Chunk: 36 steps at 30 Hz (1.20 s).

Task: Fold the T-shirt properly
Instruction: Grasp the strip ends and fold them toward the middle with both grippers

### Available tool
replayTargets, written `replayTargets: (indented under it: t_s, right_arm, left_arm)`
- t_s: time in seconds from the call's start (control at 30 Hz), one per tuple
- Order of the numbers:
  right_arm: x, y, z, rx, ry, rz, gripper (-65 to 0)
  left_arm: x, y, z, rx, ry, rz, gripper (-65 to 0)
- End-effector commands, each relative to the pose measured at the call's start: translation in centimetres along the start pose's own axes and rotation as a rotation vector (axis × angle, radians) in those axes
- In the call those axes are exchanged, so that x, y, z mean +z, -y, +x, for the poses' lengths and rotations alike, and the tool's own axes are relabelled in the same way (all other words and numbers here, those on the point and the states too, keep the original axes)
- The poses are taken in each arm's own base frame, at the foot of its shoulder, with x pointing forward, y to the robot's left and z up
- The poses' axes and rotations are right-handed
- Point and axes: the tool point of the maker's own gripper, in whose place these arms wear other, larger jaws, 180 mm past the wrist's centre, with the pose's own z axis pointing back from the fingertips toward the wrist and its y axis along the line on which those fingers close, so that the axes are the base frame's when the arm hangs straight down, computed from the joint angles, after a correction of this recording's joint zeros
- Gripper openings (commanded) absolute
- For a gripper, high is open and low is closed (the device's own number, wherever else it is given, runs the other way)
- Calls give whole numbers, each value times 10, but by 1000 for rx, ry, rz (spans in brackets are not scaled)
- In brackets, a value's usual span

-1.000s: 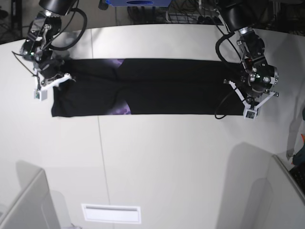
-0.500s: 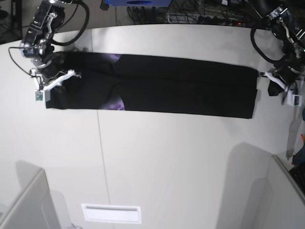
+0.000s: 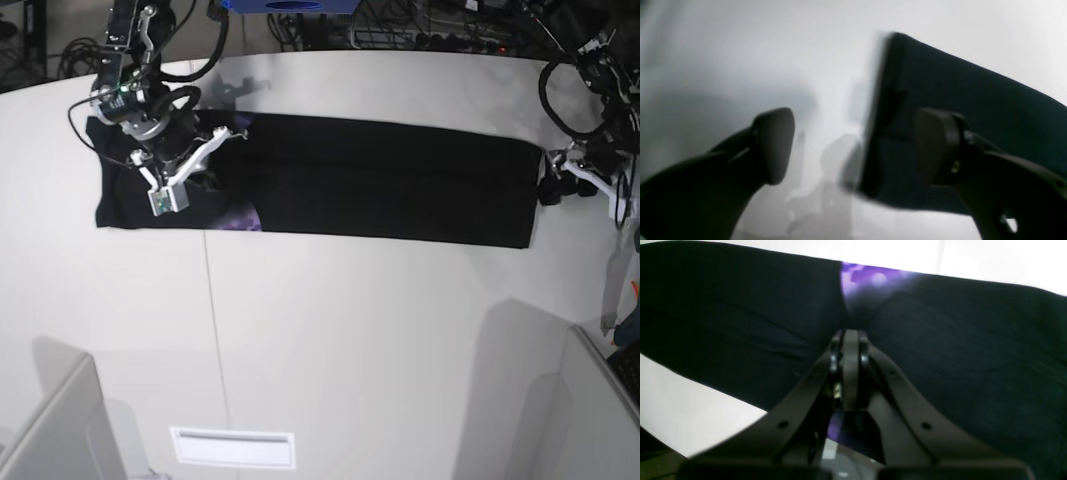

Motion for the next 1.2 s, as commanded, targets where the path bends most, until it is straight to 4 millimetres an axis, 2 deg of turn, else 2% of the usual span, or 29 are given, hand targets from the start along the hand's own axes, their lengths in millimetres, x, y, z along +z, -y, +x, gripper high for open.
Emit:
replayTargets:
  t_s: [0.0,0.17,0.3,0.37,0.47,0.53,0.57,0.77,0.9,1.0,1.07,1.17]
  right_arm:
    - [2,-2,13,4,49,4,-650]
    - [2,-3,13,0,49,6,-650]
    - [4,-2,8,-6,41,2,-650]
    - [5,-1,5,-9,35,-1,-650]
    - [5,-1,3,-11,31,-1,-650]
    - [5,-2,3,-3,30,3,-650]
    - [5,-2,2,-3,29,3,-650]
    - [7,-2,-1,-9,23,2,-650]
    - [8,-3,-1,-8,25,4,-650]
    - [8,-3,0,-15,31,10,-650]
    - [10,-2,4,-47,53,26,-650]
    - [19,10,16,-138,118,34,-650]
  left_arm:
    - [0,4,19,-26,56,-18,-128]
    - [-27,21,0,-14,-3,-87,-161]
    - [-35,16,-16,38,-34,-91,-224]
    - [-38,13,-21,60,-32,-91,-275]
    - [-41,9,-31,88,-47,-89,-434]
    - [-39,6,-33,88,-53,-82,-615]
    - [-37,2,-30,79,-53,-74,-650]
    - [-20,-18,-8,17,-31,-23,-650]
    - [1,-3,14,-105,21,-1,-650]
    - [14,22,17,-132,58,16,-650]
    - [18,48,15,-155,75,-3,-650]
    - [21,92,4,-203,66,-65,-650]
